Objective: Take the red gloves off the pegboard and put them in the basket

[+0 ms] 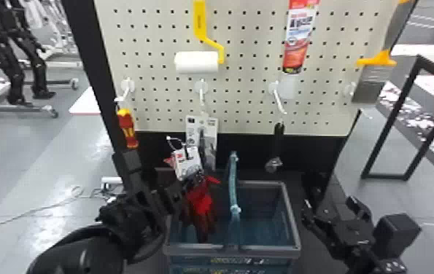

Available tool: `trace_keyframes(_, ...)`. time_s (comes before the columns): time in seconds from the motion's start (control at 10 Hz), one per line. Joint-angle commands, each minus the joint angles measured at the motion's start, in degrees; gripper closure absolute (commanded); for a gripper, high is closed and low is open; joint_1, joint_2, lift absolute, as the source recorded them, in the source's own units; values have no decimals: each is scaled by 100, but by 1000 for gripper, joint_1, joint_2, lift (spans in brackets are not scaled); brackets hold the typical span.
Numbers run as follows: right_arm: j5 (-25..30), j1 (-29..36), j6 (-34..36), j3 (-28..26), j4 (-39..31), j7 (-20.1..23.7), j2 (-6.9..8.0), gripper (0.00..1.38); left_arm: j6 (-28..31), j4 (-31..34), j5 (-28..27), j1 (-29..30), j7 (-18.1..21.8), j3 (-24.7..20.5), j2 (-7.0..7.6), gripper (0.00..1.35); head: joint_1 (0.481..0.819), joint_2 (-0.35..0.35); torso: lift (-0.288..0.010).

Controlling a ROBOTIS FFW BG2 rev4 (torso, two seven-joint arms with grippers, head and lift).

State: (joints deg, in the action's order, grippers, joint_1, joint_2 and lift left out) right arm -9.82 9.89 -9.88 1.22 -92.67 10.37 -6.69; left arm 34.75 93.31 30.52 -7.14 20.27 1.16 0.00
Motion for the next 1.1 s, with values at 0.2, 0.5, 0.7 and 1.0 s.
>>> trace_keyframes(0.2, -11, -13, -32, 1, 21, 0, 1, 137, 49, -261, -213, -183, 144, 183, -9, 753, 549, 0, -100)
trace_keyframes(0.5, -20, -13, -40, 1, 29, 0, 1, 137, -118, -252, -213, -165, 197, 183, 0, 140, 549, 0, -100)
trace_keyframes(0.7, -20, -13, -49, 1, 29, 0, 1, 137, -153, -234, -222, -156, 206, 183, 0, 292, 549, 0, -100)
trace_keyframes(1.0, -20, -4, -49, 1, 29, 0, -8, 137, -214, -225, -222, -139, 215, 183, -9, 298, 549, 0, -100)
